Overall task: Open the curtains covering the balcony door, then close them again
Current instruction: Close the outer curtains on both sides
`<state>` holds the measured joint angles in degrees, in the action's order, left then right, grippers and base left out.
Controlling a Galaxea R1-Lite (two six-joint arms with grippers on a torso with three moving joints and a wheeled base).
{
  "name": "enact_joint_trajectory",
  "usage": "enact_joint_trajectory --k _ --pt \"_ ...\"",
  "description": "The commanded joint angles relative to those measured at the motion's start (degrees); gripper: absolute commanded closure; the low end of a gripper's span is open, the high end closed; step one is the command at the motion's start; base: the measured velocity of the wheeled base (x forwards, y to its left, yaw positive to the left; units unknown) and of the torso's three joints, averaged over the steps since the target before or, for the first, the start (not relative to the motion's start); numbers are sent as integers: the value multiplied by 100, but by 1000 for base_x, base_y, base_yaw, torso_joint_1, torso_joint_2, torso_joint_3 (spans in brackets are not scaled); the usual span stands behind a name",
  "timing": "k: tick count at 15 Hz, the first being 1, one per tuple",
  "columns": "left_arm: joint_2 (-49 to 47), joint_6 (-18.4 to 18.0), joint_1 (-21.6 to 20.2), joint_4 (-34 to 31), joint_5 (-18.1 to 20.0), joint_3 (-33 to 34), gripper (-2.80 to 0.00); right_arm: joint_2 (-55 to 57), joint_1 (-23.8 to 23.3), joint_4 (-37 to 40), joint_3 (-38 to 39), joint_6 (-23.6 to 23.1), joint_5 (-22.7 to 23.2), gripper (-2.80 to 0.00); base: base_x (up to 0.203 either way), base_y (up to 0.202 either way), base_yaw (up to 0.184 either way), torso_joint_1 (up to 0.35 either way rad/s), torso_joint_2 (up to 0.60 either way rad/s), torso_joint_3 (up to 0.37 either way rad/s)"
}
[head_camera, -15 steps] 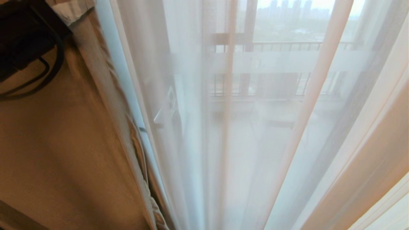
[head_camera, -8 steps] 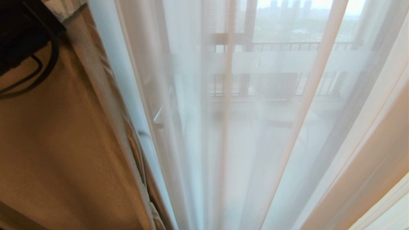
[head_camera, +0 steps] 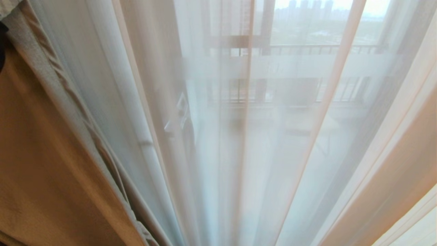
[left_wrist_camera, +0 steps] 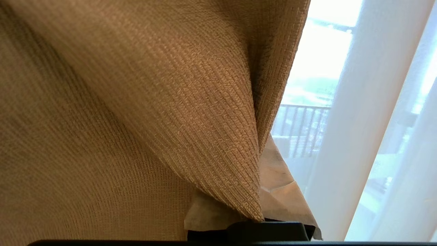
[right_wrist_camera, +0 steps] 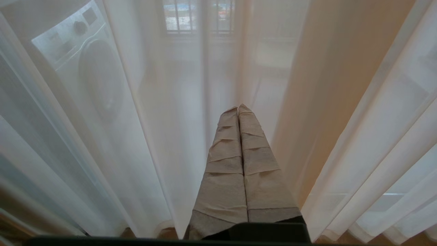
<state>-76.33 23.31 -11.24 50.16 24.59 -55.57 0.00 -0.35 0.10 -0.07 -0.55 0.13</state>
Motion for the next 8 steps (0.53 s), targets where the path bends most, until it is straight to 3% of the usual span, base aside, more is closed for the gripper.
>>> enact_joint_trajectory --k 1,8 --pt "206 16 -157 29 -7 160 0 9 0 -1 2 -7 -2 0 0 0 0 0 0 0" --pt "156 16 -317 28 37 160 0 9 0 -1 5 -6 1 0 0 0 0 0 0 0"
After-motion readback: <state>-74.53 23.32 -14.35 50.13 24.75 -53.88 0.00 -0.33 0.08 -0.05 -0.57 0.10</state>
